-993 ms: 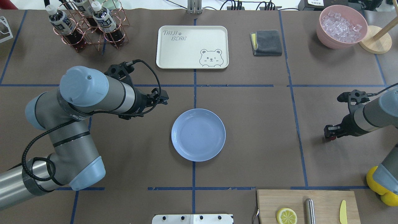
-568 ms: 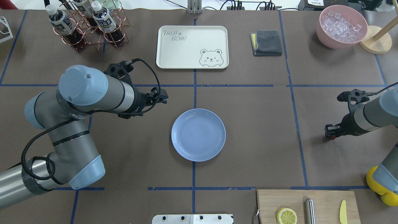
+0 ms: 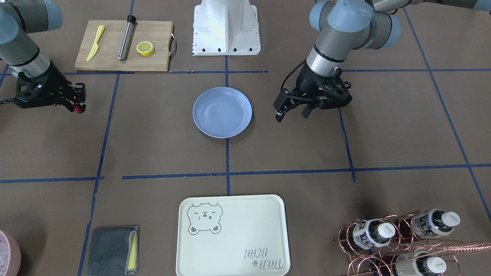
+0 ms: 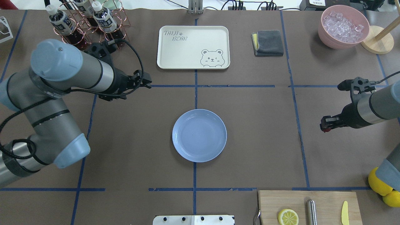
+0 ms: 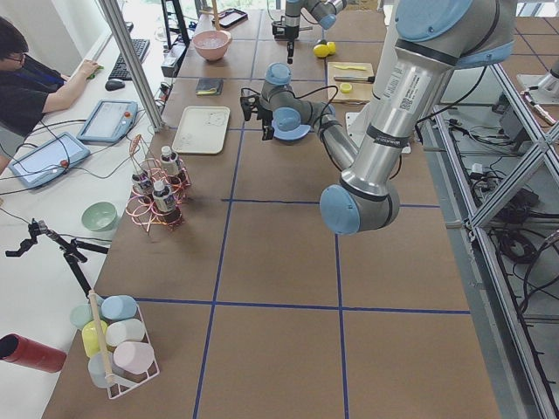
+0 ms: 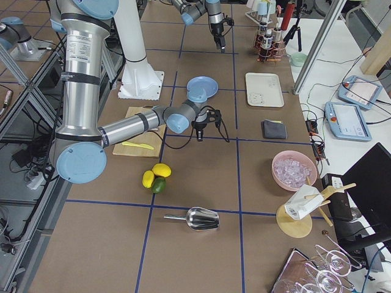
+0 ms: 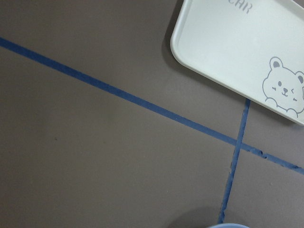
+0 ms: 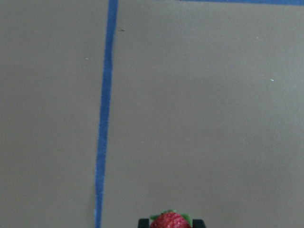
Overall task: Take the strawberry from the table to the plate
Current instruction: 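Carry the strawberry over the plate with the right gripper while the left arm withdraws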
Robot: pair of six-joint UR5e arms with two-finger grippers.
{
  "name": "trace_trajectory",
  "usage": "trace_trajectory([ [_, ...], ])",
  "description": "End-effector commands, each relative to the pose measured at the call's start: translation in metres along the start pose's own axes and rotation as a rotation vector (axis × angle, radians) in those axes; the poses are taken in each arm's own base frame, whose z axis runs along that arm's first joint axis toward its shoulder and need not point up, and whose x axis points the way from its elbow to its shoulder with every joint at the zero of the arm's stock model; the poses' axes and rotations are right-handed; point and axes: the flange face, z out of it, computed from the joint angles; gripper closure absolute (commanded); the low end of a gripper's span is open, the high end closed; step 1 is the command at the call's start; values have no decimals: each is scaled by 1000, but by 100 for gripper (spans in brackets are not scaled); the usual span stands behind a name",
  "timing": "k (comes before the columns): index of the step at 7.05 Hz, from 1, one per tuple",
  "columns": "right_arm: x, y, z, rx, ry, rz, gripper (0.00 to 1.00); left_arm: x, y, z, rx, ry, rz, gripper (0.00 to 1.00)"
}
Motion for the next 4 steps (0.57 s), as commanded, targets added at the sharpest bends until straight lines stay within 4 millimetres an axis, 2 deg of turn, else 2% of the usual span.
trace_trajectory([
  [1, -99, -50, -47, 5, -20, 13, 100, -48, -48, -18, 18, -65, 131, 0],
  [2, -175, -60, -52, -34, -21, 23, 100, -81, -60, -17, 23, -109, 165, 0],
  [3, -244, -61, -50, -56, -42, 56, 100, -106, -74, -22, 34, -142, 234, 0],
  [4, -289, -49, -34, -56, -43, 62, 100, -139, -95, -30, 47, -184, 294, 0],
])
